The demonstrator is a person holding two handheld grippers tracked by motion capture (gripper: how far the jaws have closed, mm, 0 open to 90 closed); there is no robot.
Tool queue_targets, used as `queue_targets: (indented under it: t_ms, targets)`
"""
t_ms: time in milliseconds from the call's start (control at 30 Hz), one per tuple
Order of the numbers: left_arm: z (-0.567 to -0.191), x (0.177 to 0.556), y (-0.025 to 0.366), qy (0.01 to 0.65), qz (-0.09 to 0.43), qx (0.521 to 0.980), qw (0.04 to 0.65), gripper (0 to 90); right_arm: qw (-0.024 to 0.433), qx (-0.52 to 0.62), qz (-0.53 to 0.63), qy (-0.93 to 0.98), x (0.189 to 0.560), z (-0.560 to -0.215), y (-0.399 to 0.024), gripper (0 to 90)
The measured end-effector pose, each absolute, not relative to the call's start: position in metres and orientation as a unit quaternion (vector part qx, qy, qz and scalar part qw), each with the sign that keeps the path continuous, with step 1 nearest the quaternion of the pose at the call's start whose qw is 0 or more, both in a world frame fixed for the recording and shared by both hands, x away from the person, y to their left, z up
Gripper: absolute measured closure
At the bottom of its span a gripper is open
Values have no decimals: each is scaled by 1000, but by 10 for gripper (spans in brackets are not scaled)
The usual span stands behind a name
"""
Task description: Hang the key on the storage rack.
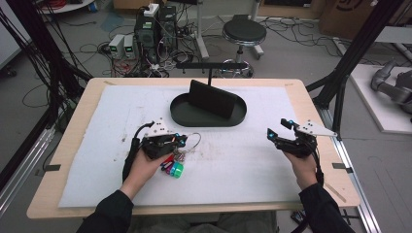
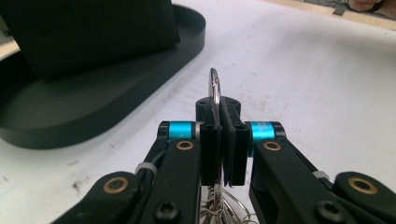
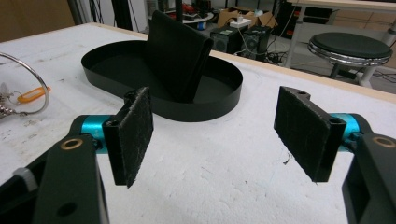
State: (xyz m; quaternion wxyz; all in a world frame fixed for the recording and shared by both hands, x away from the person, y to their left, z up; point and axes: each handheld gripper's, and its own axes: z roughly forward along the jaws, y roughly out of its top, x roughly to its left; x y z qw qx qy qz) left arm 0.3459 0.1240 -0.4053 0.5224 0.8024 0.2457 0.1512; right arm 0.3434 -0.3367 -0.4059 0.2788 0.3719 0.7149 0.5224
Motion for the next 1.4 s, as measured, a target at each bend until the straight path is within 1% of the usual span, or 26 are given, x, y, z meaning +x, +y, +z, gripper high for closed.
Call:
queue_targets:
  t_ms: [633, 1100, 1400]
  targets:
    - [-354, 346, 141, 232, 185, 766, 571, 866, 276, 376, 524, 713, 345, -407, -337, 271]
    - [-316, 359, 138, 225, 214, 752, 581, 866, 276, 378, 524, 712, 345, -406, -339, 271]
    - [-300, 372, 138, 230, 231, 744, 584, 866, 276, 377, 525, 712, 346, -406, -339, 271]
